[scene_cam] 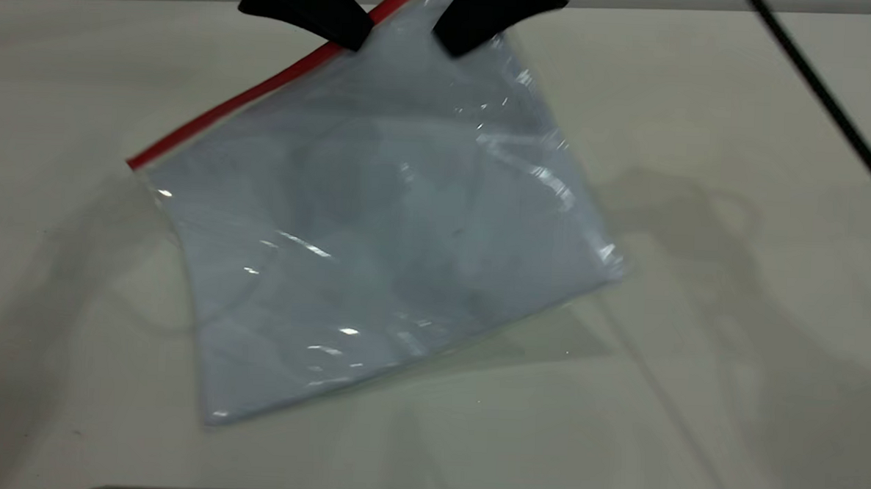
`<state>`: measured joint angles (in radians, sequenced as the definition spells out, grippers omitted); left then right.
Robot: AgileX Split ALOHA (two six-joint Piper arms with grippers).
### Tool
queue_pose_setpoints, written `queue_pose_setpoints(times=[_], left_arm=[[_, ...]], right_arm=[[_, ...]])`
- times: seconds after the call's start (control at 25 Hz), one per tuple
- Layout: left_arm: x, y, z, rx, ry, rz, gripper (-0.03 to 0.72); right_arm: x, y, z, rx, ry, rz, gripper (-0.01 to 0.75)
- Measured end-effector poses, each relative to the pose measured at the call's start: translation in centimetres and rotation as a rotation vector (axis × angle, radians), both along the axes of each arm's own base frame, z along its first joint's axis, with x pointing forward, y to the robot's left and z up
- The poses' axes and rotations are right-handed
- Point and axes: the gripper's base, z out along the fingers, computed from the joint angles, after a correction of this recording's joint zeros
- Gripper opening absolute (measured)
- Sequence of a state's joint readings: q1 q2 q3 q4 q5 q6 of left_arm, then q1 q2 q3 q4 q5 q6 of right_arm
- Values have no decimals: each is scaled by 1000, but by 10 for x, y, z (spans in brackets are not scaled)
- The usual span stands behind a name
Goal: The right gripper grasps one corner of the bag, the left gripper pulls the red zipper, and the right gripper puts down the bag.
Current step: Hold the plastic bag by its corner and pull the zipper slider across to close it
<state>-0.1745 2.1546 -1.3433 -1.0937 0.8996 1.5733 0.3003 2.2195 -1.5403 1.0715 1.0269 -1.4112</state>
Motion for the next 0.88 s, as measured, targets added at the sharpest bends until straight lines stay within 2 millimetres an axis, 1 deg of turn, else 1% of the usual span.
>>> queue_pose_setpoints(times=[0.12,0.28,0.36,0.52,0.68,0.88], left_arm=[[1,4,-2,35,-19,1,71],[5,16,-4,63,-31,23,75],[8,25,-5,73,-34,43,76],[13,45,-8,122,-26,94,78],[13,63,-12,188,7,126,79],[9,74,-19,328,52,115,86]], right_arm=[[5,-12,6,10,-7,-20,33],[10,-27,8,48,9,-49,33],[13,-35,11,72,6,-66,33],[18,-49,23,104,-25,-96,33],[20,-56,29,126,-31,-109,33],[20,-58,30,128,-29,-111,33]])
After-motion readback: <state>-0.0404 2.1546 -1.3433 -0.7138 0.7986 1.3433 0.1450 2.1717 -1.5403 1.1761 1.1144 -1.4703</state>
